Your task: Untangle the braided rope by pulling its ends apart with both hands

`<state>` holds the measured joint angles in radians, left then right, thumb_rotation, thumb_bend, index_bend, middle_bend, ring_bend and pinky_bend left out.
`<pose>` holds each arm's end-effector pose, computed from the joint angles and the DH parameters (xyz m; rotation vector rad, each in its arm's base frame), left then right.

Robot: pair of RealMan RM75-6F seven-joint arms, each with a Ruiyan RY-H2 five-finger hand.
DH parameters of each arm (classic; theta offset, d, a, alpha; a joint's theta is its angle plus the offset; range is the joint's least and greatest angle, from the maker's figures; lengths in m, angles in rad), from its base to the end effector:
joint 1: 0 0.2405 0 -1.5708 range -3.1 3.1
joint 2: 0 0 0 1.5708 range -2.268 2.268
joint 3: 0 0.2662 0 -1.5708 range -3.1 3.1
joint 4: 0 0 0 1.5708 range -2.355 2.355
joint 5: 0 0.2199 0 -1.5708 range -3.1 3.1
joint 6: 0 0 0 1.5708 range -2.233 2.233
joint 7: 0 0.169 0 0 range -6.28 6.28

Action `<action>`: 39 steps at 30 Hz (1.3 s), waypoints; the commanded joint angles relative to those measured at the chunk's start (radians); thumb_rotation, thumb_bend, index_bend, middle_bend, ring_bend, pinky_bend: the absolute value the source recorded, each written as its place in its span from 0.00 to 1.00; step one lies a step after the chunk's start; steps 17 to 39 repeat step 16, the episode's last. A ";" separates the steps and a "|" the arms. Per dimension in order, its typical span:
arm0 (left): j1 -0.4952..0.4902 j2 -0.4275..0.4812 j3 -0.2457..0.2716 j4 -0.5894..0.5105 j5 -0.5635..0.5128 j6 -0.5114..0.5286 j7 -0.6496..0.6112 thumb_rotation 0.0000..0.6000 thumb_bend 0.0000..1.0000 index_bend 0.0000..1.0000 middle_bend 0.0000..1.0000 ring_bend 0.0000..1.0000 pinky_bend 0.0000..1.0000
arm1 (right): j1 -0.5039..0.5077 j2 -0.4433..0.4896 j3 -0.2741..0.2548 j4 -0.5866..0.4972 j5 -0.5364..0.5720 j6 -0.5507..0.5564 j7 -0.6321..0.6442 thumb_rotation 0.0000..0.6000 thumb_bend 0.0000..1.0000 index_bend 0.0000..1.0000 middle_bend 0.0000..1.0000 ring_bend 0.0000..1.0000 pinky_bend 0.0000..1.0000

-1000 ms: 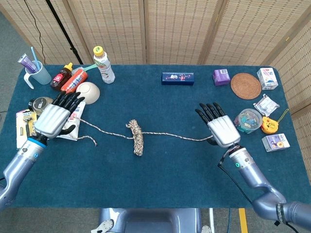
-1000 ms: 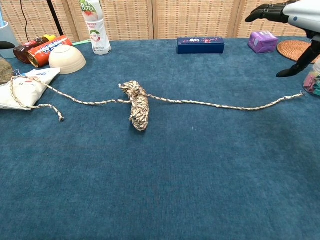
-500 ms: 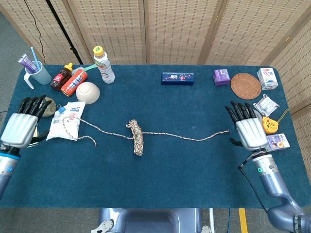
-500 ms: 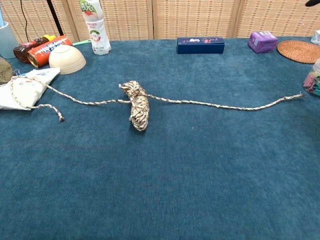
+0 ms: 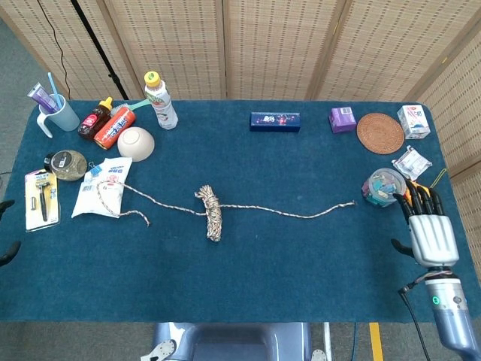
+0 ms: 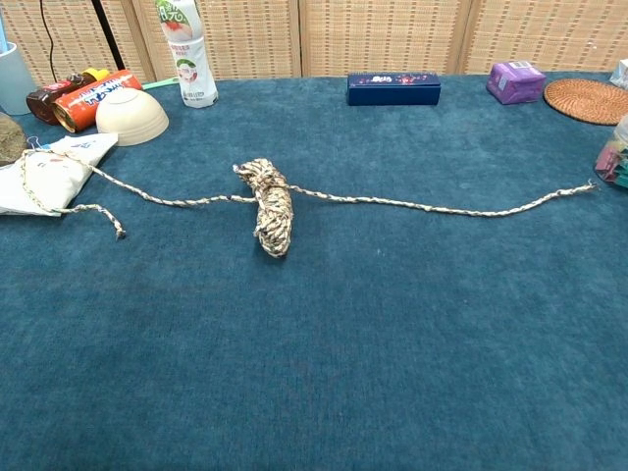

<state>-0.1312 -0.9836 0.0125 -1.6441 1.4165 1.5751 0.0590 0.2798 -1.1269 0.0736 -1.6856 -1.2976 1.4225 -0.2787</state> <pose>-0.3286 0.2090 0.2082 -1.3606 -0.7518 -0.7937 -0.2936 -0.2704 0.1490 1.4223 -0.7657 0.7827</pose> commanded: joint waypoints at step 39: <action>0.147 0.018 0.066 -0.036 0.084 0.089 -0.031 1.00 0.25 0.20 0.04 0.00 0.00 | -0.160 0.020 -0.072 -0.054 -0.067 0.121 0.007 1.00 0.17 0.19 0.00 0.00 0.00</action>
